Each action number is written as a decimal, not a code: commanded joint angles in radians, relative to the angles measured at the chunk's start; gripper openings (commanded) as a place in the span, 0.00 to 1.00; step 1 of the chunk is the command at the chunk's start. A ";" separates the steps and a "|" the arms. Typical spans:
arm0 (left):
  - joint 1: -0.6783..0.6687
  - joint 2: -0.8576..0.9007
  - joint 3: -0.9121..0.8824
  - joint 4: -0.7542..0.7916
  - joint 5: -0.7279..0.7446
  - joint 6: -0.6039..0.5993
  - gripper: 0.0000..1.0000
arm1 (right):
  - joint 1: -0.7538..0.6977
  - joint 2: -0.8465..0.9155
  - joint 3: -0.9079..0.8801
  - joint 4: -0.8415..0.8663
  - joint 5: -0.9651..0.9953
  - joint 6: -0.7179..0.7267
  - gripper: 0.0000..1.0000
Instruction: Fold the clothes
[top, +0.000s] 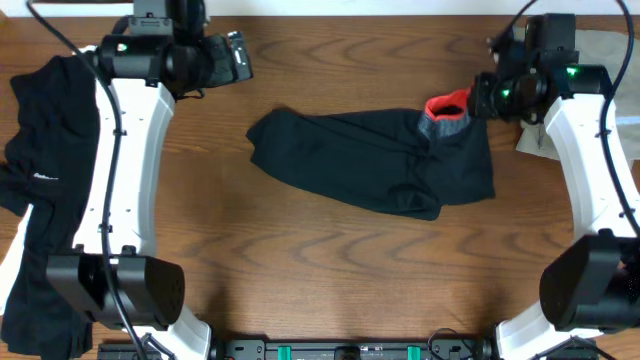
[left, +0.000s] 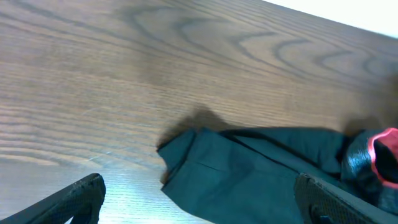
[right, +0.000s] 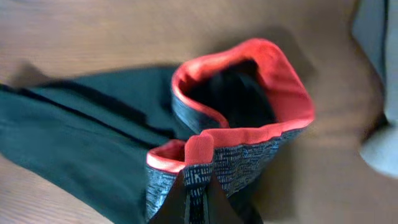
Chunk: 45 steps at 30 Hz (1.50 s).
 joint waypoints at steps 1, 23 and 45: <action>-0.003 0.013 -0.008 0.002 -0.009 0.040 0.98 | -0.031 -0.002 0.000 -0.035 0.100 0.023 0.01; 0.015 0.098 -0.008 -0.002 -0.010 0.069 0.98 | 0.031 0.056 0.076 0.143 0.034 -0.135 0.58; 0.070 0.098 -0.008 -0.038 -0.010 0.069 0.98 | 0.113 0.381 0.070 0.161 -0.028 -0.134 0.22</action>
